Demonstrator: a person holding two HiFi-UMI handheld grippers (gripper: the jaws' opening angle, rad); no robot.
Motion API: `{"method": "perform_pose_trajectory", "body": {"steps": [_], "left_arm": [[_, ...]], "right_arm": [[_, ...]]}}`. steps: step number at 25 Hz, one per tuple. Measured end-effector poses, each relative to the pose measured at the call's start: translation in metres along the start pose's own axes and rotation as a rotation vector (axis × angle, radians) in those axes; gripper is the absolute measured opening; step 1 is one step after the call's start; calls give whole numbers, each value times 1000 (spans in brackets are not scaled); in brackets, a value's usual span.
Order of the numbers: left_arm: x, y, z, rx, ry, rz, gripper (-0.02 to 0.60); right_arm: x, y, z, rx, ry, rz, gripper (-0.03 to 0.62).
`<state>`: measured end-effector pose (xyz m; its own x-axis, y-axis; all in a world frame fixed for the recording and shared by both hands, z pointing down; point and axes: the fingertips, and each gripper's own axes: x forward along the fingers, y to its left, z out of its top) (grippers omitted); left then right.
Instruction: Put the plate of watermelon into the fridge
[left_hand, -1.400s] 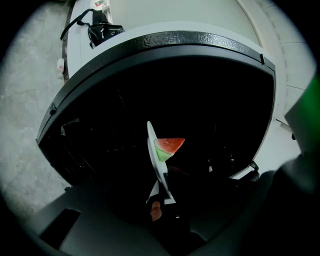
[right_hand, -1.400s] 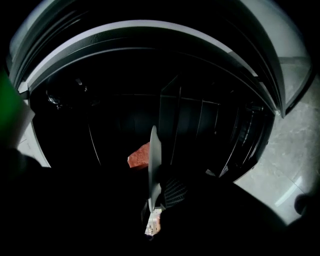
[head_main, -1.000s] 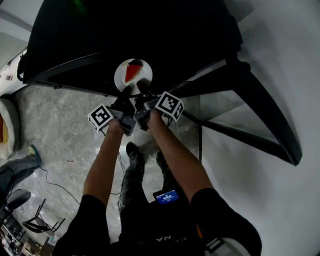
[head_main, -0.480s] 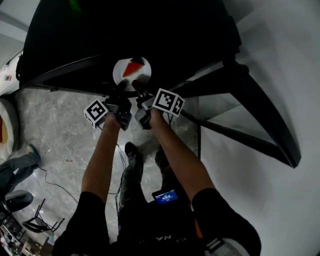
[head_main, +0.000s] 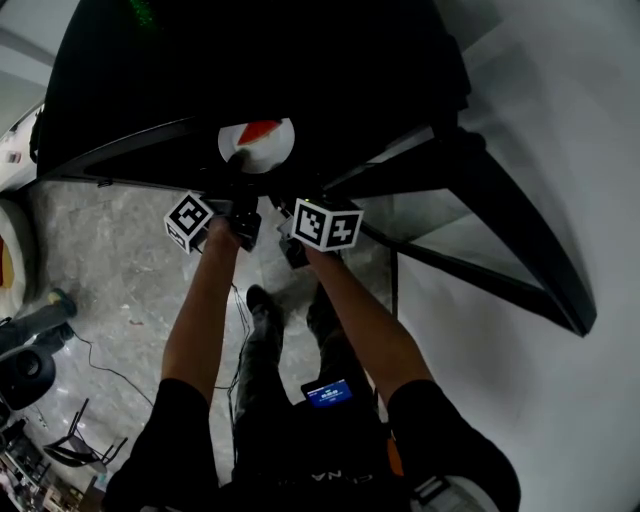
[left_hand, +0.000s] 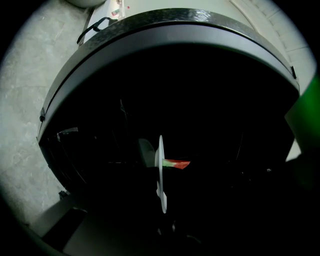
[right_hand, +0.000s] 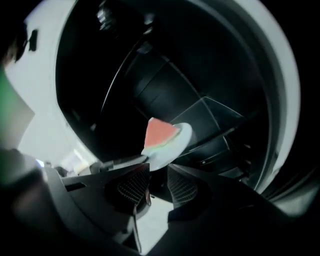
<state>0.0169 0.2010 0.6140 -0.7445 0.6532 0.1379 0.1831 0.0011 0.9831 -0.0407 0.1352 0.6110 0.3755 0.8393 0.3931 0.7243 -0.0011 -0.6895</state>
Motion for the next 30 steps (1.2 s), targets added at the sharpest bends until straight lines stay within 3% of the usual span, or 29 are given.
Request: {"method": "perform_pose_trajectory", "body": {"steps": [4,11,17,21,23,28,30], "left_arm": [[5,-9,2,61,29,-1,31],[9,-9,-4,248,204,91,44],[8,-16,-15,536,384,179,97],[8,-14,-15,695,390,233,115],[7,-14,-15,701,382,236,121],[2,-15,-25,538,410,169,128],[-2,-12,-31,552,442,162,156]], "right_arm": [[7,6,-3,-118,52,-16,110],[14,-2,7,-119,43,-76,88],[16,-5,14,-137,19,-121,83],[19,-7,13,-172,31,-132,80],[18,-6,14,-169,27,-129,80],[16,-11,24,-119,-16,-120,79],[17,-15,29,-94,-27,-122,74]]}}
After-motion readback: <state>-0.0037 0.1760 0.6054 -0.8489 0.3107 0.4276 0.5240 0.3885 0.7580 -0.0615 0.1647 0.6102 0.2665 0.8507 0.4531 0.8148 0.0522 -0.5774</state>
